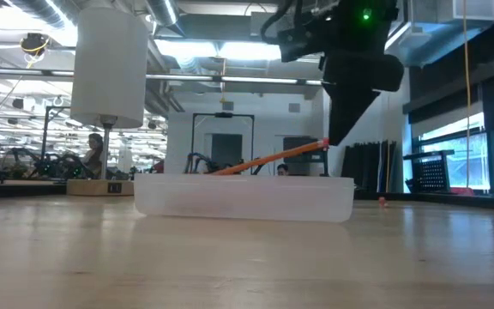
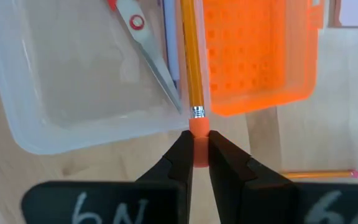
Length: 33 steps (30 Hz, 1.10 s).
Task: Pack school essentials
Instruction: Put the bottom orange pencil into the orange supply box
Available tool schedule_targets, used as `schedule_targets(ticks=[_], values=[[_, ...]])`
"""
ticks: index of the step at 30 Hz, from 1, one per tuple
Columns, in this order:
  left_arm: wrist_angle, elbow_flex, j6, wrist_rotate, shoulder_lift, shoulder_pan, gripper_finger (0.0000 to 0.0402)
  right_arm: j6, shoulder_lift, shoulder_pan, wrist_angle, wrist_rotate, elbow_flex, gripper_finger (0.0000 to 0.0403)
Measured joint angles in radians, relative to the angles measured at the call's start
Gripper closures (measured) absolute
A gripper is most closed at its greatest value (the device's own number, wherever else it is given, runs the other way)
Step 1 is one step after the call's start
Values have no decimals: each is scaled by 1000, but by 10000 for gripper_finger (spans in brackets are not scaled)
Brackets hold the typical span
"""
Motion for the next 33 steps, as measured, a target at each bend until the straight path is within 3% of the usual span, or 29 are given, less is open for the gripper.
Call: schedule_targets(ticks=[9, 28, 33], values=[[0, 0, 0, -6, 0, 0, 291, -84, 0, -21, 130, 0, 0, 361], [0, 0, -1, -6, 0, 0, 291, -106, 0, -54, 103, -36, 0, 361], [0, 0, -1, -6, 0, 0, 291, -102, 0, -74, 137, -99, 0, 361]])
